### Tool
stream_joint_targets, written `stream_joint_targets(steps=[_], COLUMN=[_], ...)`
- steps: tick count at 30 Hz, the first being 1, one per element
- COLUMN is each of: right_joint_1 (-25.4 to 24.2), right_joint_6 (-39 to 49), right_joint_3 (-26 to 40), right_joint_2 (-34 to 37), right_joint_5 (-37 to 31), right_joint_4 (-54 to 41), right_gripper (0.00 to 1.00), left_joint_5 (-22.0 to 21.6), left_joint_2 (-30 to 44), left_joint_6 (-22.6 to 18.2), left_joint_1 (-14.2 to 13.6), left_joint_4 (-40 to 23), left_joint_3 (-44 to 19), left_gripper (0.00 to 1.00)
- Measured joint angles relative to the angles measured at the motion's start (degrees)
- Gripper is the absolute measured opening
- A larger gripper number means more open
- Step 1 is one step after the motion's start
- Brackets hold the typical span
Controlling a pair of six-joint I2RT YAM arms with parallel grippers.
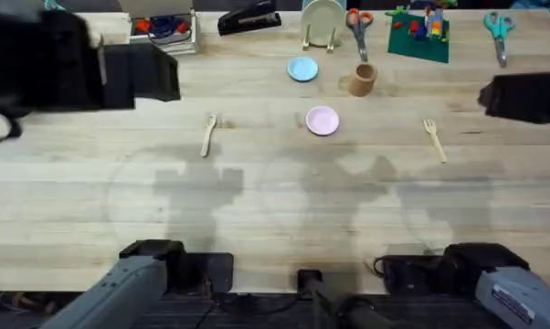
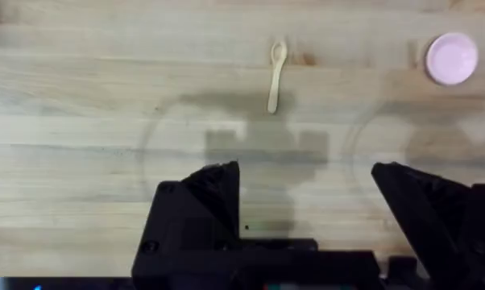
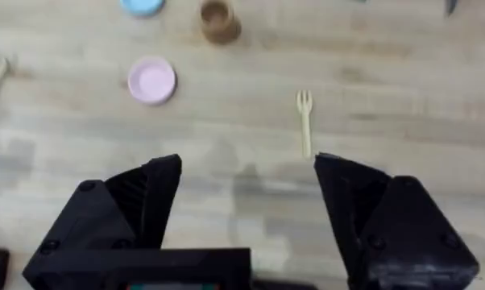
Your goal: Pick up a utensil and set it on the pink plate, then put the other utensil in the container.
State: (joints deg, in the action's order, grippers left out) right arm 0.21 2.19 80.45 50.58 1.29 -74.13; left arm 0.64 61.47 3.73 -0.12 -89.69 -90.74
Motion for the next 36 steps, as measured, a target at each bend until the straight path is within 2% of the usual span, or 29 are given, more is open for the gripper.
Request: stream_joint_targets(steps=[10, 31, 36], right_joint_1=[0.0, 0.0, 0.0], right_joint_6=[0.0, 0.4, 0.4], right_joint_3=[0.4, 0.4, 0.4], right_joint_2=[8.0, 8.4, 8.4], right_joint_5=[0.0, 0.0, 0.0], right_joint_4=[-2.6, -2.4, -2.4], right_gripper=[0.994, 0.993, 0.994], left_joint_5=[-0.3, -0.4, -0.4], left_joint_2=[10.2, 23.1, 24.7], left_joint_6=[-0.9, -1.0, -2.3], left_joint_1=[0.0, 0.0, 0.0], left_joint_4=[-0.1, 1.5, 6.9], left_joint_3=[-0.3, -0.3, 1.3], left_gripper=[0.993, 0.994, 0.995])
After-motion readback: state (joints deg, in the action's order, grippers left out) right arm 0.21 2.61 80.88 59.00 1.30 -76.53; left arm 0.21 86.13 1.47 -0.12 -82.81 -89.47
